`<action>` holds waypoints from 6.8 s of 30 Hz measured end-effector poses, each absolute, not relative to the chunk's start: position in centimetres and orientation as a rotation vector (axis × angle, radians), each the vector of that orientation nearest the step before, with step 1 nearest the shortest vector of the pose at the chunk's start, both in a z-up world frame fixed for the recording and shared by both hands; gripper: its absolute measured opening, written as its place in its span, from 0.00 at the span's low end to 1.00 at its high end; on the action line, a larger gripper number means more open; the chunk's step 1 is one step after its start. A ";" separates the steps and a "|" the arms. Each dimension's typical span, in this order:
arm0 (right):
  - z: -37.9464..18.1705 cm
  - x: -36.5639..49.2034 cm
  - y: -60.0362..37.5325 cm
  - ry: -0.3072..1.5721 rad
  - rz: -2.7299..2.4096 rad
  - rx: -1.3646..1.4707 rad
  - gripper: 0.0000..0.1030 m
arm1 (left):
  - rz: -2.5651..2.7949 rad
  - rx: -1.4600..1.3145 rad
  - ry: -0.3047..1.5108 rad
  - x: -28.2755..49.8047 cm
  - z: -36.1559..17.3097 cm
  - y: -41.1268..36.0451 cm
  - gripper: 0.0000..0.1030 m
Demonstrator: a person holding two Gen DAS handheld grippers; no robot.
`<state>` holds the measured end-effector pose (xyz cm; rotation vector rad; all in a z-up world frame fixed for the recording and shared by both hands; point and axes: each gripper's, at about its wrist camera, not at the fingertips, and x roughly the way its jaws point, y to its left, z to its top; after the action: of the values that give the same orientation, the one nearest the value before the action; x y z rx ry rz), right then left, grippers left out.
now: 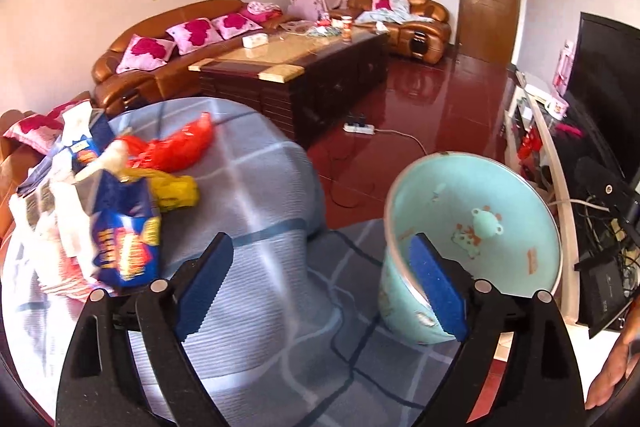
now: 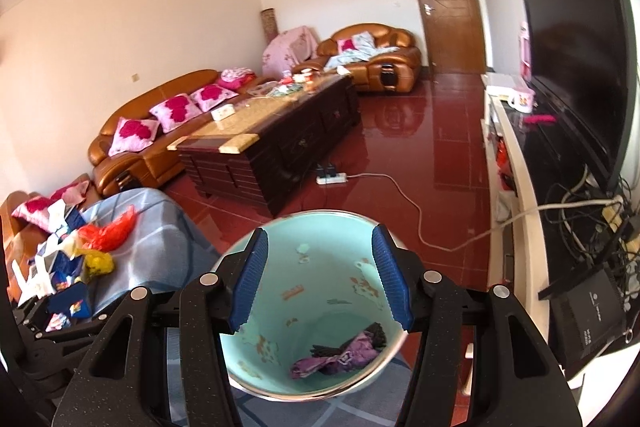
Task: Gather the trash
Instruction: 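Move both grippers back over the table toward the plastic bags, then grasp the clear plastic bag with the left gripper while the right gripper grasps the white paper cup, then carry both items over the teal bin and open both grippers to drop them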
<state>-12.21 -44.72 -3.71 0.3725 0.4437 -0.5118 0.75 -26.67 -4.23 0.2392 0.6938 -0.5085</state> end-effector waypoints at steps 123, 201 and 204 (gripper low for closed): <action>0.8 -1.1 -22.8 0.420 0.061 0.331 0.40 | -0.251 -0.101 0.622 4.4 -0.7 -1.9 0.44; -5.4 -12.3 -47.5 0.438 -0.407 0.536 0.44 | -0.708 0.160 0.759 0.6 -5.5 -33.7 0.84; -4.9 -12.7 -47.3 0.413 -0.413 0.527 0.47 | -0.671 0.147 0.724 1.0 -4.5 -32.1 0.90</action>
<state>-12.67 -47.27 -4.87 0.5272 0.4132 -0.4127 0.95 -32.10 -4.51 0.1474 0.7241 -0.6715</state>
